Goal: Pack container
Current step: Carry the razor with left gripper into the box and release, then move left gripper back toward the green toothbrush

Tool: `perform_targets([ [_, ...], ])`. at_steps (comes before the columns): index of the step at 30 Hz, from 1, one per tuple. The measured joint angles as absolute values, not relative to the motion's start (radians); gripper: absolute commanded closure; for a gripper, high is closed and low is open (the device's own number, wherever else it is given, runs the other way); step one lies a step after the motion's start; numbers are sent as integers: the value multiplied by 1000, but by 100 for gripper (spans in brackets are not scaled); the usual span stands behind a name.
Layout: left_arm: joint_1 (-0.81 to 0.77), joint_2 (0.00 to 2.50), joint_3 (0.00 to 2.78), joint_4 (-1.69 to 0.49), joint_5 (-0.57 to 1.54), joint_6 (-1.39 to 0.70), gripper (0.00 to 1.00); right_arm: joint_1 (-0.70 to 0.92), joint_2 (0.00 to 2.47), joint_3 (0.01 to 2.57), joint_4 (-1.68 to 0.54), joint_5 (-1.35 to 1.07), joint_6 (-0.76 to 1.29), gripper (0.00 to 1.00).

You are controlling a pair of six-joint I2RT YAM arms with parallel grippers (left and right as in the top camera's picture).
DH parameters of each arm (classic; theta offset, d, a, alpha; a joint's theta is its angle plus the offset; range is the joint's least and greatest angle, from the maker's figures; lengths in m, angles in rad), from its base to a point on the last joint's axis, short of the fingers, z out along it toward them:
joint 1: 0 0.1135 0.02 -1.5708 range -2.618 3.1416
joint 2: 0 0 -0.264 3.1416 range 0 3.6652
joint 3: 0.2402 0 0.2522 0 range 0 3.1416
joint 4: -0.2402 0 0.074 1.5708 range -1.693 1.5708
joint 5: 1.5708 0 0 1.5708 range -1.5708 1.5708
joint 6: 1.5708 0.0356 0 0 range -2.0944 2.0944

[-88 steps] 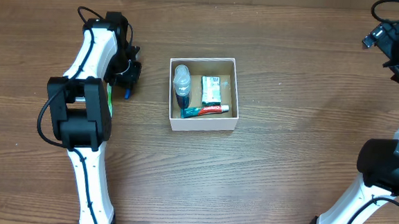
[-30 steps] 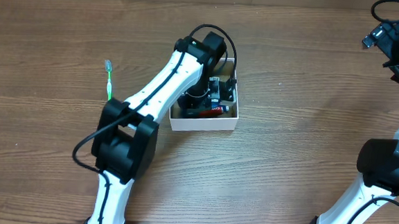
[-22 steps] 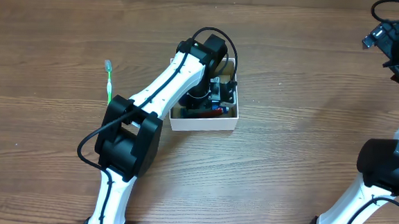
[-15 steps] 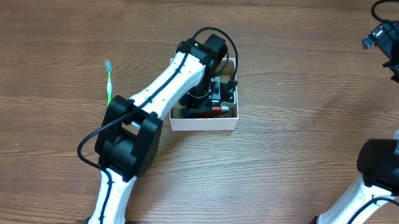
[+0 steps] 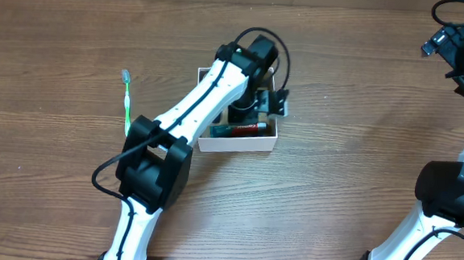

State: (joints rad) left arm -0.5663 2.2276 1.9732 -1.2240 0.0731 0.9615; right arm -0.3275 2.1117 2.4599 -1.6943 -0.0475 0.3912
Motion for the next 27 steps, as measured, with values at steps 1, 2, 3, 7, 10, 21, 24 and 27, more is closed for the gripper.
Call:
perform_targets([
  [1, -577, 2228, 2035, -1260, 70, 940, 60, -327, 2112, 2460, -1695, -48, 391, 0],
  [2, -583, 2228, 2086, -1279, 64, 914, 56, -327, 2112, 2460, -1694, -47, 391, 0],
  [3, -591, 2228, 2181, -1298, 48, 858, 50, -327, 2112, 2460, -1695, -47, 391, 0],
  [7, -589, 2228, 2387, -1403, -19, 677, 31, -327, 2112, 2460, -1694, -47, 391, 0],
  [10, -566, 2224, 2533, -1491, -51, 523, 0, -327, 2112, 2460, -1694, -47, 391, 0],
  [21, -302, 1995, 2614, -1687, -156, 42, 0, -327, 2112, 2460, -1693, -47, 391, 0],
  [24, -184, 1986, 2589, -1685, -60, -4, 0, -327, 2112, 2460, -1693, -47, 391, 0],
  [27, -86, 1986, 2473, -1684, -22, -20, 0, -327, 2112, 2460, -1693, -48, 391, 0],
])
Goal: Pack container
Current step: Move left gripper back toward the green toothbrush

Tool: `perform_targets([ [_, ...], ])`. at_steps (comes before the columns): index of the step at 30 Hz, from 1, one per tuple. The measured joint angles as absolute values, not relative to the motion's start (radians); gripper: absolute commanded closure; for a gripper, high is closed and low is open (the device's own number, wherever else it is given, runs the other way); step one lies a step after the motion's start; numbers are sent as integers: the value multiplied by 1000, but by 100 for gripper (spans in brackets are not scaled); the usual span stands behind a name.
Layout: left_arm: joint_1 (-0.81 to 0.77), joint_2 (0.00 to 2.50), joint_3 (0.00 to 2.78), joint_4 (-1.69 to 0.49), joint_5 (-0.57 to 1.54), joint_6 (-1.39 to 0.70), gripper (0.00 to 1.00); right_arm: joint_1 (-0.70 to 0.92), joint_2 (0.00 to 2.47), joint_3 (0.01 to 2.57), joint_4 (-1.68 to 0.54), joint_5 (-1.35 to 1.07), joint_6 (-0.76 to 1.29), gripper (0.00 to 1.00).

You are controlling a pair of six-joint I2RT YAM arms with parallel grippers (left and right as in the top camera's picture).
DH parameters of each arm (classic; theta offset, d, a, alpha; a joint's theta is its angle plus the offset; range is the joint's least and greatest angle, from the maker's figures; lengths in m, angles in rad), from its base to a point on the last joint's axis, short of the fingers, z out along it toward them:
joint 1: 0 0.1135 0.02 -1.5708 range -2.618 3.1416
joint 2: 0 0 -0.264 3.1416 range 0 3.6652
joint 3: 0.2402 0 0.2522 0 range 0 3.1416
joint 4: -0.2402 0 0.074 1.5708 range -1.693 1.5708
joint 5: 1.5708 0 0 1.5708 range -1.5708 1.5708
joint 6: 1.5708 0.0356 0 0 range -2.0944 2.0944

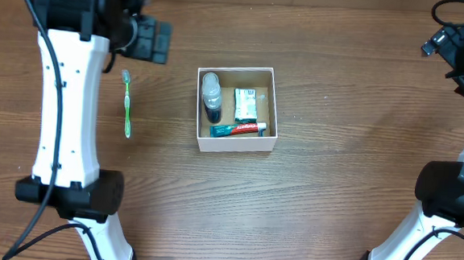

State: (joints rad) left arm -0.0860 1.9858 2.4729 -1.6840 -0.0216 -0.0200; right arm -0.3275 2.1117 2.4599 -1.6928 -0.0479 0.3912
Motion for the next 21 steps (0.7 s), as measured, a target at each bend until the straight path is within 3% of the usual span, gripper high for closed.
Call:
perform_targets([
  [4, -36, 1990, 2295, -1683, -19, -20, 0, -327, 2112, 2460, -1692, -47, 391, 0],
  [13, -79, 1897, 2094, -1534, -7, -56, 0, -327, 2112, 2460, -1692, -47, 391, 0],
  [21, -125, 1410, 1705, -1258, -38, -217, 0, -327, 2112, 2460, -1691, -47, 391, 0],
])
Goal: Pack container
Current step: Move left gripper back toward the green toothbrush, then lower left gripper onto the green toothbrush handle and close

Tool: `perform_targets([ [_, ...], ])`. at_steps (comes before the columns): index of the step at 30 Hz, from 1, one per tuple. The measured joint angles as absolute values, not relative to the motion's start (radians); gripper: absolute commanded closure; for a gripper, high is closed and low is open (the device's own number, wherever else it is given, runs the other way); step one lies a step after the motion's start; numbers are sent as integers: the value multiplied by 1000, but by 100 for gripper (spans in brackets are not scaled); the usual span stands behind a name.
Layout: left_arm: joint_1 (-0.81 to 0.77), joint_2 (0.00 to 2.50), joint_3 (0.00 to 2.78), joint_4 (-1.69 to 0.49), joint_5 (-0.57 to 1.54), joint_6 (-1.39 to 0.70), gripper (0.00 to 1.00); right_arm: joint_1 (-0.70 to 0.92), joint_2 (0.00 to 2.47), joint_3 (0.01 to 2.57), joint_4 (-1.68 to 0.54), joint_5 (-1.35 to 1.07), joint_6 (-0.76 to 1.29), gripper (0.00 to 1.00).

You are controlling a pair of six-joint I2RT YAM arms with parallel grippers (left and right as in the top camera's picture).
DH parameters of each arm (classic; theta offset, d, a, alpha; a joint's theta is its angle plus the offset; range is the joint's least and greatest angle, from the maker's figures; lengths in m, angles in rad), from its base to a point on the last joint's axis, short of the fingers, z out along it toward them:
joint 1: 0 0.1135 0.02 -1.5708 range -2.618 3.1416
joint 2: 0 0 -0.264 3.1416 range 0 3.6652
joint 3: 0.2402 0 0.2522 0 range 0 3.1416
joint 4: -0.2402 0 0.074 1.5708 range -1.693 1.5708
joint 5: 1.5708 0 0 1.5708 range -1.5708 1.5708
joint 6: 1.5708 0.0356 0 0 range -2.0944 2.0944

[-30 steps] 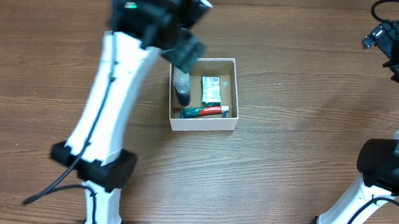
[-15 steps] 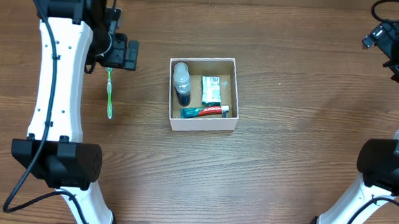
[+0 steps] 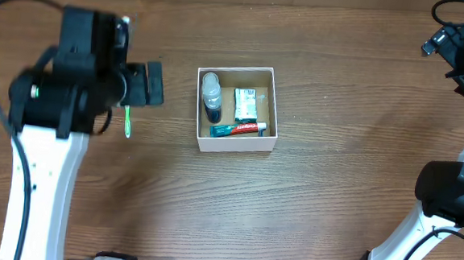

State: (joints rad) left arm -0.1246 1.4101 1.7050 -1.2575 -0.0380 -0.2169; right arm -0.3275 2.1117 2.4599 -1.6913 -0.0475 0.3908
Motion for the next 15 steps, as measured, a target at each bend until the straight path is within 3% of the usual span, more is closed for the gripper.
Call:
perform_targets([
  [7, -125, 1445, 1445, -1022, 21, -295, 0, -327, 2112, 2460, -1692, -47, 391, 0],
  [15, -110, 1626, 1420, -966, -203, -523, 0, -327, 2112, 2460, -1692, -47, 390, 0],
])
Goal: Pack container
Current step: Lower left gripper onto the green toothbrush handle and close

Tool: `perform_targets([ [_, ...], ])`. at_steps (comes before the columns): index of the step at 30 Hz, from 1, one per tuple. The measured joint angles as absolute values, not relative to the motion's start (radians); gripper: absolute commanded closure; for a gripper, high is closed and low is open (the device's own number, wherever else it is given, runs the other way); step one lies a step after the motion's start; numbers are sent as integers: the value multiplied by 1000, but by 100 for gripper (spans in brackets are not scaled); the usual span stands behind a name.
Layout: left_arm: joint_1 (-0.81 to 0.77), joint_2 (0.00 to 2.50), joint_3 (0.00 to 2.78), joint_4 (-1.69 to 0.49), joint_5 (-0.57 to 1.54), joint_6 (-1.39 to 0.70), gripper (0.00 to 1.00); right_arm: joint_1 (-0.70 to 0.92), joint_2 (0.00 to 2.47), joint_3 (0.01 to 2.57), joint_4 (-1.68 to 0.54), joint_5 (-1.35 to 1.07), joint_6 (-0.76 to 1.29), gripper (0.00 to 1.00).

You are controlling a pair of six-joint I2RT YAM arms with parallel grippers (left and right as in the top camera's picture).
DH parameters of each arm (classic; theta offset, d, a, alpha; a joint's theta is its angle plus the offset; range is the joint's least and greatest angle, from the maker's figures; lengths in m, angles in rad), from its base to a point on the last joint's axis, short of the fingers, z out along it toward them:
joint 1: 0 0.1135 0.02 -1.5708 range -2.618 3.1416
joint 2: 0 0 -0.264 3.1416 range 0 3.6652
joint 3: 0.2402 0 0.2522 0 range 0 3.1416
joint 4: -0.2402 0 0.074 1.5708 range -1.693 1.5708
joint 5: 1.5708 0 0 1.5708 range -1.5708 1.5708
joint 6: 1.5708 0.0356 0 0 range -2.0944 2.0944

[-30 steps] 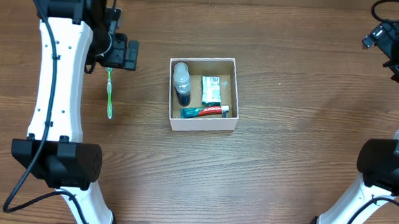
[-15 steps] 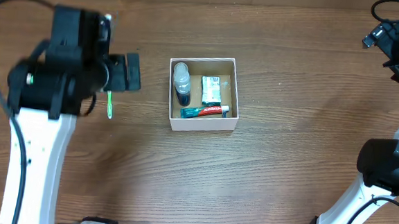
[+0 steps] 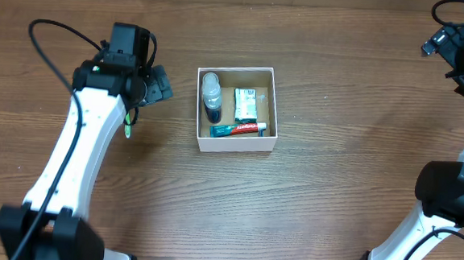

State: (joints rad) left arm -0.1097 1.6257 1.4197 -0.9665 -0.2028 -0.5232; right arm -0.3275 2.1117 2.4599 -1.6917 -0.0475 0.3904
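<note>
A white open box (image 3: pixel 270 108) sits at the table's middle. Inside it are a clear-capped bottle (image 3: pixel 211 95), a green and white packet (image 3: pixel 246 103) and a toothpaste tube (image 3: pixel 238 130). Left of the box a green toothbrush (image 3: pixel 127 127) lies on the wood, mostly covered by my left arm. My left gripper (image 3: pixel 159 87) hangs between the toothbrush and the box, open and holding nothing. At the top right corner my right gripper (image 3: pixel 440 44) is raised, far from everything, and its jaws are unreadable.
The wooden table (image 3: pixel 333 193) stretches around the box. The right arm's base and elbow (image 3: pixel 446 195) stand at the right edge, and the left arm's base (image 3: pixel 40 231) is at the lower left.
My left arm has shifted slightly right and now looks smaller and sharper. Its gripper remains between the toothbrush and the box. More of the toothbrush is covered. Box contents and right arm are unchanged.
At first my left gripper was down inside the box over its contents. Then it was out at the far left above the toothbrush's head, and the box showed bottle, packet and toothpaste. After that it hung beside the toothbrush, as it does now.
</note>
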Motion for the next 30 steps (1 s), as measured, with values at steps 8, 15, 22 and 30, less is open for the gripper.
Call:
perform_targets([
  [8, 7, 1831, 1415, -941, -218, -547, 0, -327, 2112, 2460, -1692, -48, 391, 0],
  [15, 59, 1882, 1413, -831, -184, -447, 0, -327, 2112, 2460, -1691, -47, 391, 0],
  [22, 59, 1884, 1398, -737, -122, -384, 1, -327, 2112, 2460, -1692, -47, 391, 0],
  [30, 59, 1884, 1264, -619, -88, -305, 0, -327, 2112, 2460, -1692, -47, 391, 0],
])
